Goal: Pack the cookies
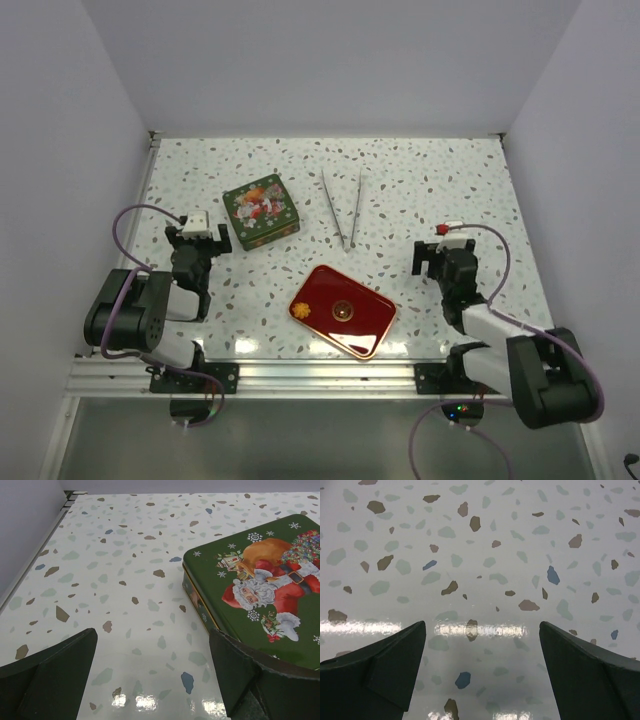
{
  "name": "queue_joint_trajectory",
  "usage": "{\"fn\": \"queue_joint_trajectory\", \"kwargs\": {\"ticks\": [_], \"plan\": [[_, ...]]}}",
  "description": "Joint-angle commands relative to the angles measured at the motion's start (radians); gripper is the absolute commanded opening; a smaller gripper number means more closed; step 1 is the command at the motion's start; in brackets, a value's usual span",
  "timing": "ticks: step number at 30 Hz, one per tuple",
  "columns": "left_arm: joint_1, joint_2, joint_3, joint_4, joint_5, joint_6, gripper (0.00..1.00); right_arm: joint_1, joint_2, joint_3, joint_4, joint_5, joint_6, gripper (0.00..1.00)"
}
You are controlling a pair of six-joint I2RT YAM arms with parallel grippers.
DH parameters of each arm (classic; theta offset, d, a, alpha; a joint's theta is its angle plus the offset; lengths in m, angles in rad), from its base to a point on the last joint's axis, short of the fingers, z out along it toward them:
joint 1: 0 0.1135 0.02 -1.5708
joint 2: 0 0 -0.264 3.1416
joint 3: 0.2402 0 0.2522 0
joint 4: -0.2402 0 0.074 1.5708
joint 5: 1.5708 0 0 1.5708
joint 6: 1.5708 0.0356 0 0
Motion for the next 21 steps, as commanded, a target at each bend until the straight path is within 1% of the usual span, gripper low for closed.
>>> {"fn": "queue_joint_trajectory", "kwargs": {"ticks": [1,6,8,9,11,12,13,14,15,16,18,19,21], "plan": [[-0.002,-0.001,-0.003,0.094,-0.005,0.02,1.0,-0.031,0.1,0.074,0.234,-0.024,-0.015,0.99],[-0.002,-0.001,-0.003,0.093,-0.006,0.02,1.0,-0.062,0.267,0.157,0.322,-0.077,-0.043,0.99],[-0.002,-0.001,-0.003,0.094,-0.006,0.02,1.0,-0.072,0.306,0.217,0.267,-0.095,-0.029,0.99],[-0.002,0.0,-0.003,0.094,-0.006,0.022,1.0,-0.077,0.37,0.2,0.359,-0.116,-0.028,0.99],[-0.002,0.0,-0.003,0.094,-0.005,0.02,1.0,-0.083,0.453,0.167,0.491,-0.182,-0.032,0.99],[-0.002,-0.001,-0.003,0.094,-0.005,0.02,1.0,-0.083,0.462,0.174,0.45,-0.175,-0.041,0.99],[-0.002,-0.001,-0.003,0.094,-0.005,0.02,1.0,-0.085,0.437,0.183,0.426,-0.163,-0.046,0.99],[-0.002,-0.001,-0.003,0.093,-0.006,0.022,1.0,-0.085,0.456,0.168,0.491,-0.164,-0.032,0.99],[-0.002,0.0,-0.003,0.094,-0.005,0.02,1.0,-0.085,0.452,0.174,0.503,-0.166,-0.04,0.99],[-0.002,-0.001,-0.003,0.094,-0.005,0.022,1.0,-0.083,0.436,0.179,0.439,-0.161,-0.043,0.99],[-0.001,0.0,-0.003,0.094,-0.006,0.02,1.0,-0.085,0.447,0.173,0.475,-0.16,-0.04,0.99],[-0.002,-0.001,-0.003,0.093,-0.006,0.02,1.0,-0.082,0.435,0.176,0.448,-0.155,-0.043,0.99],[-0.002,0.0,-0.003,0.094,-0.005,0.02,1.0,-0.083,0.439,0.17,0.466,-0.152,-0.043,0.99]]}}
